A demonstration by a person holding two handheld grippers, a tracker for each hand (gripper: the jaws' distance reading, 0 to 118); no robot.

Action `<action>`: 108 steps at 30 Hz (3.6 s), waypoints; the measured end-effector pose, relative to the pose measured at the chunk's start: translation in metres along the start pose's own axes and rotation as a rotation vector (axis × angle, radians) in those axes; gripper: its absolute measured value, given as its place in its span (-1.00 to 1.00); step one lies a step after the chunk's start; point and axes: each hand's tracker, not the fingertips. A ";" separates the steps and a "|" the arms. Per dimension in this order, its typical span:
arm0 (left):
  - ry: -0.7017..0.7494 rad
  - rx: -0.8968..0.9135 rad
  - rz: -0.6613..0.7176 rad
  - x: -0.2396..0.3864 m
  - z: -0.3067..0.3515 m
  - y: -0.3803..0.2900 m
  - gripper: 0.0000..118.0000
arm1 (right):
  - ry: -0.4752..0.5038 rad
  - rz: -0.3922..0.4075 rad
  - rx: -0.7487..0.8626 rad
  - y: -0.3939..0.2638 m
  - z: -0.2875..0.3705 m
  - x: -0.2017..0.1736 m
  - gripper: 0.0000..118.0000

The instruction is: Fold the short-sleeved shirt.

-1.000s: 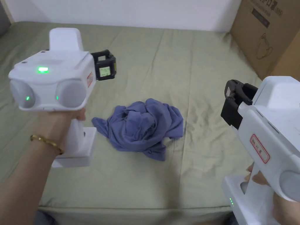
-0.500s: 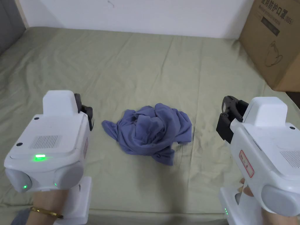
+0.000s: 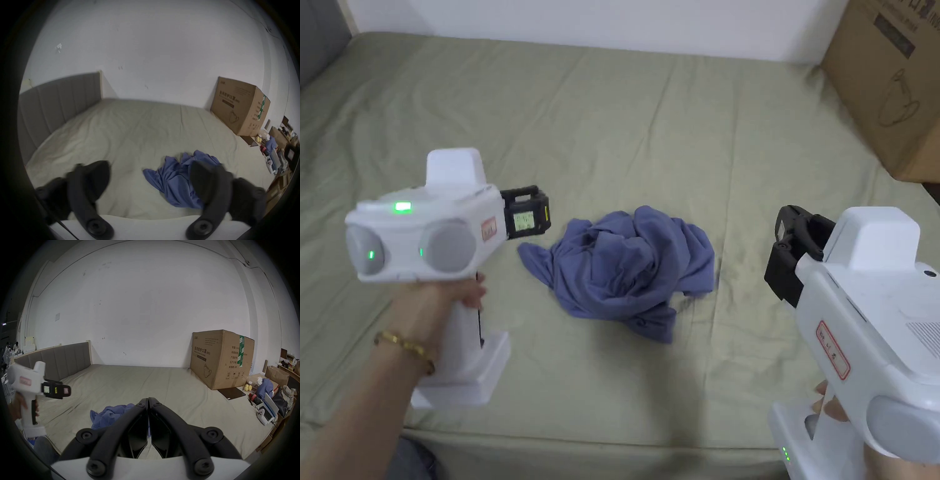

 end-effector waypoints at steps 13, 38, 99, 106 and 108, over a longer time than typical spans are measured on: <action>0.162 -0.587 -0.106 0.007 -0.176 -0.005 0.94 | -0.042 -0.006 -0.092 -0.015 -0.032 0.019 -1.00; -0.021 -0.183 0.043 -0.006 -0.042 0.003 -1.00 | 0.038 -0.039 -0.420 0.026 -0.162 0.028 0.52; 0.220 0.339 0.220 -0.107 0.152 0.305 -1.00 | -0.319 -0.088 -0.166 0.327 -0.050 0.210 -0.98; 0.319 0.304 0.158 -0.089 0.095 0.345 -1.00 | -0.413 -0.062 -0.152 0.356 -0.115 0.189 -0.98; 0.319 0.288 0.181 -0.089 0.076 0.355 -1.00 | -0.443 -0.045 -0.146 0.364 -0.133 0.186 -0.98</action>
